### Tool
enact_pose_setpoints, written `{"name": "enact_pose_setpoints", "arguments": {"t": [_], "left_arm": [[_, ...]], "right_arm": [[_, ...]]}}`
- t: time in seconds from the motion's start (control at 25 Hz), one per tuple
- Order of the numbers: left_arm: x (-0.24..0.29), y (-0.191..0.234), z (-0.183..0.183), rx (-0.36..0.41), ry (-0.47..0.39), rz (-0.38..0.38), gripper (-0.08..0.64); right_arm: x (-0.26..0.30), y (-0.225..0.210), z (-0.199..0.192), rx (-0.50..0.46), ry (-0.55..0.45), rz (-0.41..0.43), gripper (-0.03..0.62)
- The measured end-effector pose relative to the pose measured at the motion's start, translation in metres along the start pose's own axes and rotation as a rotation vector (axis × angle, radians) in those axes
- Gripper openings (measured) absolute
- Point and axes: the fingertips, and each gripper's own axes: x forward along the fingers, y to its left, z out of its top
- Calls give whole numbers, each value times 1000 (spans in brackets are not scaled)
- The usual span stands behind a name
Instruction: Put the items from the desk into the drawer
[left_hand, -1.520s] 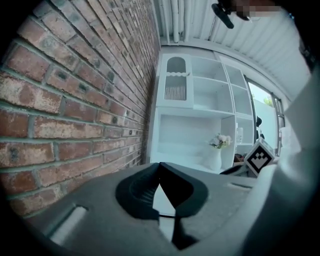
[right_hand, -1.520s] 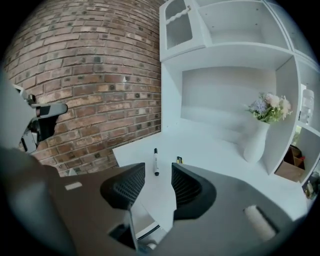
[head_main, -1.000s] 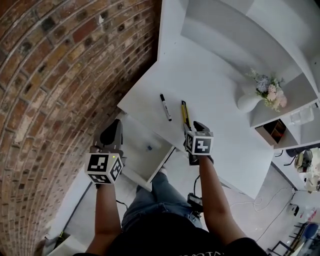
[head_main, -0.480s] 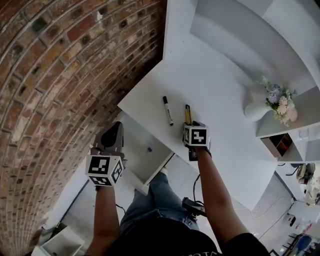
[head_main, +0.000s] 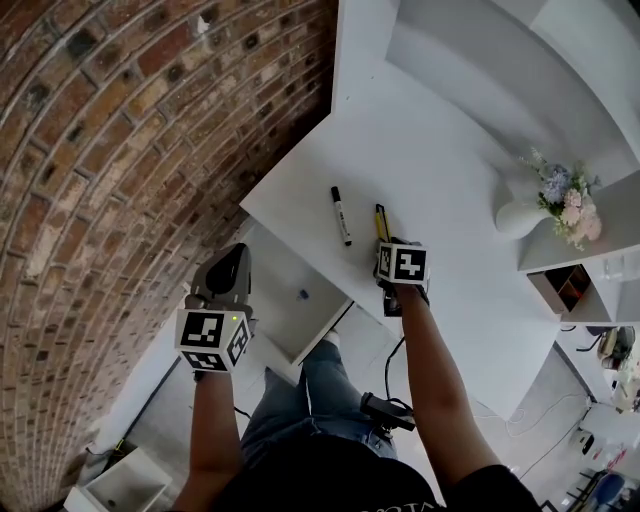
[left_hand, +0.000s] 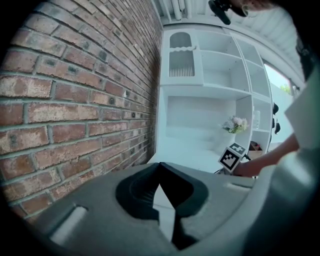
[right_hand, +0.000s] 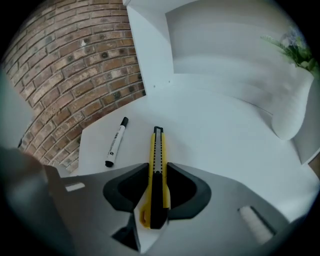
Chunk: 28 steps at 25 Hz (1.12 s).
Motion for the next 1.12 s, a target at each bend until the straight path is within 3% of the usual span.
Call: {"name": "enact_pose_setpoints", "arguments": {"t": [0.24,0.52,0.8,1.12], "left_arm": [[-17,12,0,0,-14,-7,2],[-34,25,1,2,-37,-60,2],[-54,47,2,-9,-64,-91,2],[-71,74,0,-22,-82,-101,2]], "right_arm": [[-37,5,-2,72,-95,-10,127],[-85,47,-11,141,-181,18,127],[-117,86,-10,117,-260,10,127],[-112,144,-28,93,-230,59,127]]}}
